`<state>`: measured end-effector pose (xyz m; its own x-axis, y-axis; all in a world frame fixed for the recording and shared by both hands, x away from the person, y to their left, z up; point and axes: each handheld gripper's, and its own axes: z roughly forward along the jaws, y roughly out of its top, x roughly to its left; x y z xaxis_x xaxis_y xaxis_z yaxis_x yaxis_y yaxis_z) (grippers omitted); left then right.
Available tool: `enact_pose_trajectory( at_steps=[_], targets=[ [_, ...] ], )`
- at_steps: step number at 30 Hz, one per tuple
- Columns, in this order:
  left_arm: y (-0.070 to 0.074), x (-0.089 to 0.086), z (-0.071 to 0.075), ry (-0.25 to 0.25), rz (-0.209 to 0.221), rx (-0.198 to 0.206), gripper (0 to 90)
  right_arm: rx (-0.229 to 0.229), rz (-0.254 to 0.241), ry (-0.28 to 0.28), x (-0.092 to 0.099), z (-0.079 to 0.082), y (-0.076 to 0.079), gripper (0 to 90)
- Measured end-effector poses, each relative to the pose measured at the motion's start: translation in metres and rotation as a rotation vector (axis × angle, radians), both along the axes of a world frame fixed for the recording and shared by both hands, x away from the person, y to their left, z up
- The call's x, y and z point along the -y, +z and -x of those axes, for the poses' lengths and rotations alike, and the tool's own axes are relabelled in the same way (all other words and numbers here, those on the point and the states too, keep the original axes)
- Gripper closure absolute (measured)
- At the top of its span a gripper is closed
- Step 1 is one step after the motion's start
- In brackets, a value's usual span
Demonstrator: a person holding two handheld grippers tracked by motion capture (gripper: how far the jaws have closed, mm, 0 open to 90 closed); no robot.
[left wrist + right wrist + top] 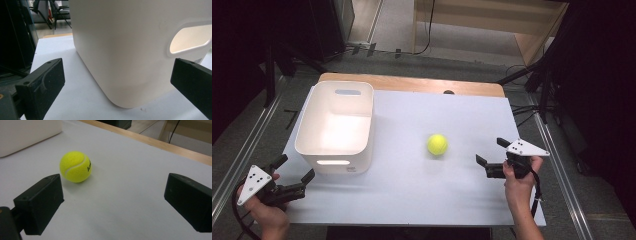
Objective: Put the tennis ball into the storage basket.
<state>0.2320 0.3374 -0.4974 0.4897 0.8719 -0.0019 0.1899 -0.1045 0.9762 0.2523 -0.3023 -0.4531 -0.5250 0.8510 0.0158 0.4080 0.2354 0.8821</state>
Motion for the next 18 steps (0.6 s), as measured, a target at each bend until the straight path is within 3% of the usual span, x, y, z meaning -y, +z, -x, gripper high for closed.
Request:
enact_pose_trajectory(
  at_steps=[18],
  targets=[
    [0.0,-0.001,0.0,-0.004,0.002,-0.001,0.0,-0.058,0.059,0.084,-0.021,-0.03,0.011,0.9]
  ],
)
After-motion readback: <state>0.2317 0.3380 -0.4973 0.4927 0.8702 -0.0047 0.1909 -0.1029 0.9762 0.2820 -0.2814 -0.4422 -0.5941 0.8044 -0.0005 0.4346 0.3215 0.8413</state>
